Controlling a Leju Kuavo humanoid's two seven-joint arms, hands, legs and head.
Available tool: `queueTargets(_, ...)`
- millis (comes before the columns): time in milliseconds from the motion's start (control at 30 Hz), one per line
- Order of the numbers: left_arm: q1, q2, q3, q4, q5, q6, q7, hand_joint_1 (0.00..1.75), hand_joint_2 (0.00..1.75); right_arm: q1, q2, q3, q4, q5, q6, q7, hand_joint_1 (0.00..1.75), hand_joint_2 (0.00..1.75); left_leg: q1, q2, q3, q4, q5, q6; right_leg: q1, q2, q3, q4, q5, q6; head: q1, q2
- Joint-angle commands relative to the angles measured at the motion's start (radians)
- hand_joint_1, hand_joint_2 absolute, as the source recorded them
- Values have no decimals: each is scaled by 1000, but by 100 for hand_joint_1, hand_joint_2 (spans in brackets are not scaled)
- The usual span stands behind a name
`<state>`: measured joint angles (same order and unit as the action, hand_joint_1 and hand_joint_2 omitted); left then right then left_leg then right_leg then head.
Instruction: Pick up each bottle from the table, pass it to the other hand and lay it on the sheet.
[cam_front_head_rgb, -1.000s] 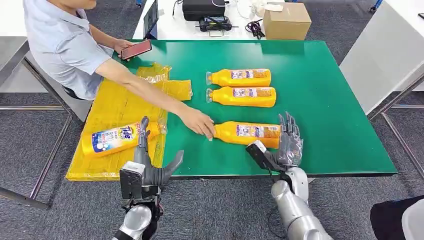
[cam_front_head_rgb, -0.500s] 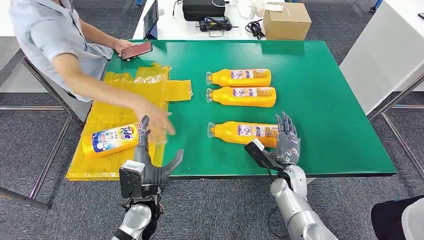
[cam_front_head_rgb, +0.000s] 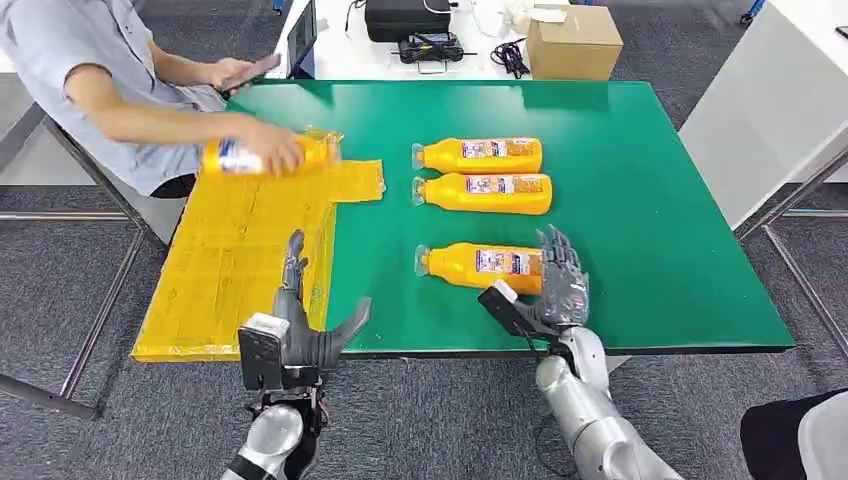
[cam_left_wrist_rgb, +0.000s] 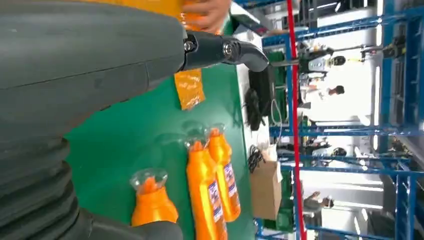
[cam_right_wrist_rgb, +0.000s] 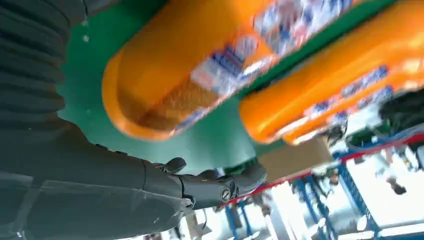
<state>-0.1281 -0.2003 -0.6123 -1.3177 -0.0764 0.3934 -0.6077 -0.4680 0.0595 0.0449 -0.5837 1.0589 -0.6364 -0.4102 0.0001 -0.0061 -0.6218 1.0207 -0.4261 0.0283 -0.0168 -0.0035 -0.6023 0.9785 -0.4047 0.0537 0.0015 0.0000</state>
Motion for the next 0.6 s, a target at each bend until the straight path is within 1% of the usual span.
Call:
queueTargets(33, -53, 9, -36, 78, 68, -80, 49, 0, 175, -126, -44, 180, 111, 52, 95, 88, 0, 175, 0, 3, 6, 0, -3, -2, 1, 2, 5, 1, -2, -3, 0, 0)
queueTargets(67, -53, 8, -36, 81, 72, -84, 53, 0, 175, -130, -47, 185, 112, 52, 106, 93, 0, 175, 0, 2, 2, 0, -1, -1, 0, 2, 2, 0, -1, -2, 0, 0)
queueTargets(200, -54, 6, -33, 94, 120, -137, 108, 0, 175, -145, -66, 209, 130, 44, 183, 139, 0, 175, 0, 0, 3, -1, 0, -1, 0, 0, 2, 0, -1, -1, 0, 0)
queueTargets(233, -54, 7, -32, 94, 120, -138, 109, 0, 175, -145, -69, 209, 130, 42, 183, 138, 0, 175, 0, 0, 5, 0, -2, -1, 0, 0, 4, 0, -2, -2, 0, 0)
queueTargets(300, -55, 5, -27, 98, 130, -144, 115, 0, 175, -147, -73, 220, 136, 46, 192, 139, 0, 175, 0, 0, 3, 0, -1, -1, 0, 0, 2, 0, -1, -1, 0, 0)
queueTargets(367, -57, 2, -25, 106, 132, -145, 120, 0, 175, -148, -74, 226, 143, 47, 202, 146, 0, 175, 1, 1, 8, -1, -3, -2, 1, 1, 8, -1, -2, -3, 0, 0)
queueTargets(400, -58, 2, -25, 107, 132, -145, 120, 0, 175, -148, -75, 228, 142, 48, 203, 147, 0, 175, 0, 0, 3, -1, -1, -1, 0, 0, 3, -1, -1, -1, 0, 0)
queueTargets(467, -57, 1, -27, 110, 132, -147, 121, 0, 175, -148, -78, 241, 140, 61, 200, 155, 0, 175, 0, 1, 4, 0, -1, -1, 1, 0, 4, 0, -1, -2, 0, 0)
queueTargets(500, -56, 1, -27, 110, 132, -149, 122, 0, 175, -150, -82, 256, 139, 72, 199, 173, 0, 175, 0, 0, 3, -1, 0, -1, 0, 0, 2, 0, -1, -1, 0, 0)
queueTargets(533, -56, 1, -27, 110, 132, -149, 122, 0, 175, -150, -82, 256, 139, 72, 199, 173, 0, 175, 0, 1, 5, 0, -1, -1, 0, 0, 4, 0, -2, -2, 0, 0)
queueTargets(600, -48, 3, -25, 102, 130, -147, 130, 0, 175, -158, -83, 276, 139, 92, 212, 223, 0, 175, 0, 0, 3, -1, -1, -1, 0, 0, 3, 0, -1, -2, 0, 0)
